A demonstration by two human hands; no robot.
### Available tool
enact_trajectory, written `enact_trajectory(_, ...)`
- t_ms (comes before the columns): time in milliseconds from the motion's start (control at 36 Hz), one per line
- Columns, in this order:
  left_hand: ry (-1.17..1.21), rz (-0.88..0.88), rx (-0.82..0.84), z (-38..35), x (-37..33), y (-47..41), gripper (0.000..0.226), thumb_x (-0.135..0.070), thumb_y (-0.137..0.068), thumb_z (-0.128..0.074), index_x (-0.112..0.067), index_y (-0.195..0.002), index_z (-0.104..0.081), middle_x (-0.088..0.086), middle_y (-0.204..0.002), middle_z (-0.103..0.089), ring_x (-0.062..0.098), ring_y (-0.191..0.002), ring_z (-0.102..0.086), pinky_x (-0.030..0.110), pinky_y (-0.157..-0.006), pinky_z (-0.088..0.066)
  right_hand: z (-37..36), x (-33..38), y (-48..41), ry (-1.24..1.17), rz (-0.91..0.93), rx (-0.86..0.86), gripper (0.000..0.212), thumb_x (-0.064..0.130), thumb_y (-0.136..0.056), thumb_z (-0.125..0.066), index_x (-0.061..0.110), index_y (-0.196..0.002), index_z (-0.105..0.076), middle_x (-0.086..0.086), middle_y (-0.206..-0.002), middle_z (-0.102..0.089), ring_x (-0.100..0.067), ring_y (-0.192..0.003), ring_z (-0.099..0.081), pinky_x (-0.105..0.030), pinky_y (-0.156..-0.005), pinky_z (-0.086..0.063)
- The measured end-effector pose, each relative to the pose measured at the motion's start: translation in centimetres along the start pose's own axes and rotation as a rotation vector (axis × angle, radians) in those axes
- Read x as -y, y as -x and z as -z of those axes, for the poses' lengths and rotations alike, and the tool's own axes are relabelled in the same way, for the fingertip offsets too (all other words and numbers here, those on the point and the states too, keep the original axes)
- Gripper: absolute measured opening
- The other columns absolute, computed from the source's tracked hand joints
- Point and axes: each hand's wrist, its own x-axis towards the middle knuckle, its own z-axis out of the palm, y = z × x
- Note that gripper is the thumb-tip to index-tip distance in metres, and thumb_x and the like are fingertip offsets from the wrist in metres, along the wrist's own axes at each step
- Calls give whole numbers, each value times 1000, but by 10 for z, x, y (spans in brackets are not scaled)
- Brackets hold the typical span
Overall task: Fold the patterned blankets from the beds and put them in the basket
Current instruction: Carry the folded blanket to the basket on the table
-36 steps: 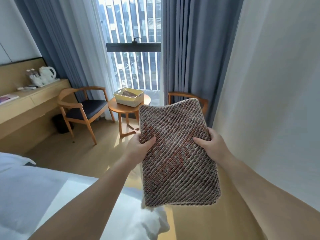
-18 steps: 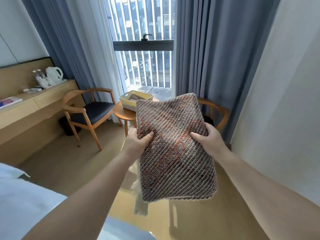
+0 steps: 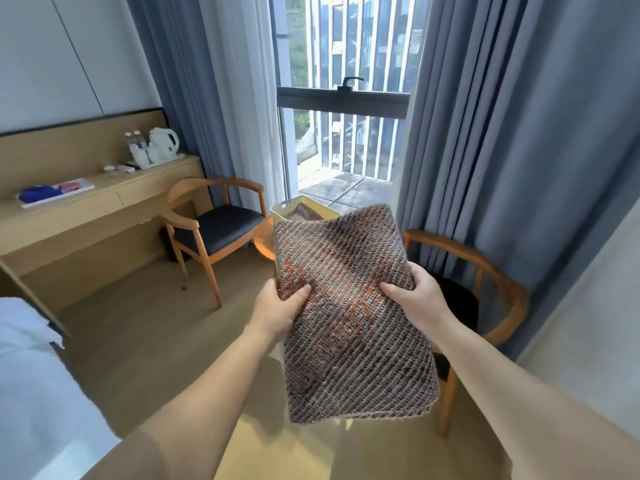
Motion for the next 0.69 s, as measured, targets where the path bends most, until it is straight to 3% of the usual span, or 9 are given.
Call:
enact_trajectory(83, 10, 26, -12, -4, 5, -32, 40, -36, -79, -76, -16, -107, -55, 0, -105, -67, 17, -97, -64, 37, -85, -52, -5, 0, -34, 12, 18, 13, 41, 19, -83, -74, 20, -121, -59, 3, -109, -69, -12, -97, -67, -37, -87, -56)
enact_trajectory(222, 7, 43, 5, 0, 18, -97, 53, -48, -71, -77, -17, -109, -58, 0, -107, -69, 18, -97, -66, 41, -89, -53, -27, -10, -95, -22, -10, 38, 40, 17, -83, -74, 21, -120, -60, 3, -107, -70, -15, -96, -69, -41, -87, -56)
enact_trajectory(361, 118, 32, 34, 0, 18, -174, 42, -24, -85, -72, -10, -118, -51, -1, -105, -65, 9, -91, -63, 22, -74, -49, -54, -12, -170, 22, 6, 12, 32, 16, -83, -74, 29, -111, -62, 4, -104, -71, -15, -93, -70, -44, -87, -56)
enact_trajectory(444, 163, 25, 64, 7, 14, -225, 44, -25, -86, -71, -9, -122, -51, 3, -111, -65, 14, -96, -64, 25, -76, -51, -71, -7, -220, 91, 33, -31, 32, 19, -82, -74, 30, -110, -63, 6, -103, -71, -15, -94, -68, -43, -87, -55)
enact_trajectory(528, 145, -10, 91, 18, 7, -271, 37, -26, -87, -70, -15, -117, -53, -4, -107, -66, 6, -92, -64, 14, -65, -49, -86, 2, -263, 116, 29, -52, 40, 20, -82, -74, 20, -120, -61, 4, -105, -70, -13, -94, -67, -35, -84, -55)
enact_trajectory(694, 85, -38, 83, 34, 0, -353, 40, -31, -85, -71, -16, -118, -54, -8, -106, -65, 4, -92, -61, 18, -69, -46, -113, 8, -332, 47, 21, -69, 39, 15, -82, -74, 16, -118, -62, 2, -105, -71, -13, -95, -68, -37, -85, -55)
